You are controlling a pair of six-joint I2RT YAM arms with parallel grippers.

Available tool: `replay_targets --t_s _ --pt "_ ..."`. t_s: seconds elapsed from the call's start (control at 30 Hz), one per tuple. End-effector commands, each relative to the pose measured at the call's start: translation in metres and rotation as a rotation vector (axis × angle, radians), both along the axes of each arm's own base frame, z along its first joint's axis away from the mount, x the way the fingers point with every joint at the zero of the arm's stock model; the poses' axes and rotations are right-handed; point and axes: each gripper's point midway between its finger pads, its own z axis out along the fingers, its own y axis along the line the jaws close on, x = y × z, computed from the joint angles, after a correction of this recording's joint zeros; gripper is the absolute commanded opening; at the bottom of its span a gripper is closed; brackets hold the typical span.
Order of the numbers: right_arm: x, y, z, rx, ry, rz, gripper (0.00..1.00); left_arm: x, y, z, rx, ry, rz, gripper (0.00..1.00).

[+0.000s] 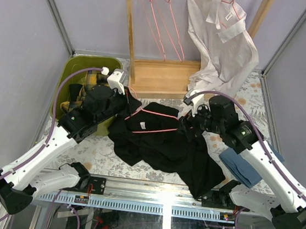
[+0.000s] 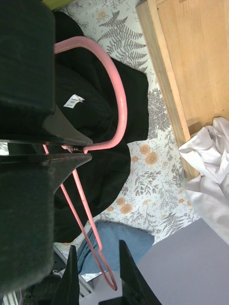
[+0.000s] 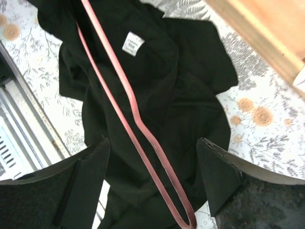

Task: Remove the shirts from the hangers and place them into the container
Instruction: Remove the shirt from the hanger.

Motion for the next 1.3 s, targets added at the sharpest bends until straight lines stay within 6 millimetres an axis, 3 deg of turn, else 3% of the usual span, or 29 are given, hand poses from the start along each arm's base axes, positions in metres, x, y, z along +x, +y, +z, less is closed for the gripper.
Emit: replay_targets --t_s 0.0,0.07,0.27,0.33,0.37,0.5,0.57,0.77,1.07,1.27 --pt "-0.01 0.001 0.008 -0.003 0.02 0.052 0.77 0.001 -0.002 0.022 -0.018 -0.058 -0.023 0.0" --pt "-0.011 0.003 0.008 0.0 0.025 0.062 0.68 0.0 -0.003 0.021 -0.016 -0.056 -0.029 0.0" --pt "-0.011 0.006 0.019 0.039 -0.007 0.067 0.14 0.001 -0.002 0.019 -0.008 -0.056 -0.027 0.0" --pt "-0.012 0.005 0.022 0.047 -0.016 0.067 0.01 0.001 -0.001 0.018 -0.004 -0.052 -0.019 0.0" --pt "-0.013 0.005 0.024 0.053 -0.016 0.069 0.0 0.002 0.0 0.017 -0.003 -0.049 -0.015 0.01" --pt "-0.021 0.006 0.029 0.067 0.0 0.091 0.0 0.002 0.003 0.011 -0.002 -0.036 0.006 0.25" --pt "-0.02 0.004 0.032 0.069 -0.001 0.075 0.0 0.0 0.004 0.009 -0.006 -0.03 0.009 0.44" --pt "-0.014 -0.003 0.027 0.033 0.005 0.023 0.0 -0.008 0.011 -0.003 -0.036 -0.034 0.027 0.7" --pt "-0.004 -0.016 0.035 0.004 -0.028 -0.062 0.0 -0.018 0.019 -0.038 -0.051 0.01 0.05 0.76" --pt "-0.019 -0.018 0.05 0.046 -0.047 -0.027 0.0 -0.007 0.021 -0.064 -0.008 0.089 0.112 0.76"
